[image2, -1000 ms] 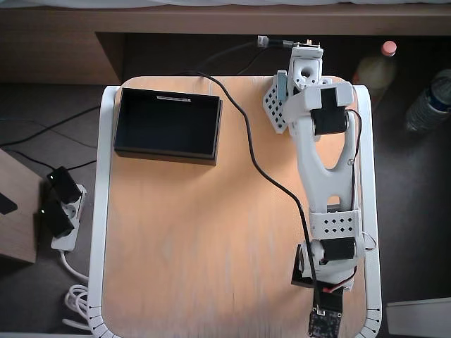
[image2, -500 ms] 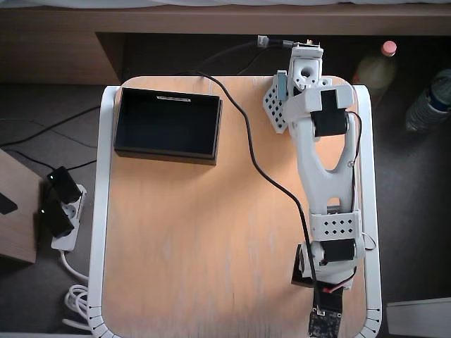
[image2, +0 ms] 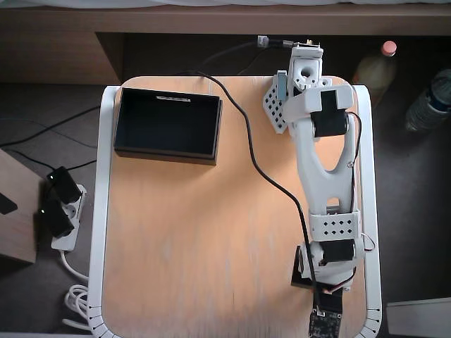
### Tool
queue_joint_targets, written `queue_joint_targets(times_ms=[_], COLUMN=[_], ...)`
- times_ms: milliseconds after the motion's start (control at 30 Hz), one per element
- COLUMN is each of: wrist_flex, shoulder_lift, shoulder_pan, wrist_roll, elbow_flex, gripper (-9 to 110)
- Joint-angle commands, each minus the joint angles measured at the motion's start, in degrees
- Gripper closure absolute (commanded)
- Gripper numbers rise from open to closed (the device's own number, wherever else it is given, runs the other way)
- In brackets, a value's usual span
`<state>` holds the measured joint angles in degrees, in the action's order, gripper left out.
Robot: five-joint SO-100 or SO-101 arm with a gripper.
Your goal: Grasp a lego block and put it in the bin.
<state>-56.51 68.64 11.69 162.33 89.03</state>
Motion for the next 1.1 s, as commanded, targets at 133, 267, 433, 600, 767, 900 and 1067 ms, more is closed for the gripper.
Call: queue_joint_targets(times_ms=[133, 267, 433, 600, 767, 900, 1067], wrist_flex=[1.3, 1.1, -1.8, -6.3, -10.1, -12.6, -15.5], shoulder_lift=[1.0, 2.4, 7.6, 13.4, 18.4, 21.9, 26.1], shoulder_pan=[-1.1, -1.8, -3.4, -5.1, -8.0, -11.7, -19.0], wrist_roll=[0.4, 0.4, 1.1, 1.8, 2.6, 3.5, 5.4], elbow_flex=[-7.5, -7.4, -7.5, -7.4, -7.5, -7.5, -7.6], gripper=[101, 101, 101, 101, 101, 101, 101])
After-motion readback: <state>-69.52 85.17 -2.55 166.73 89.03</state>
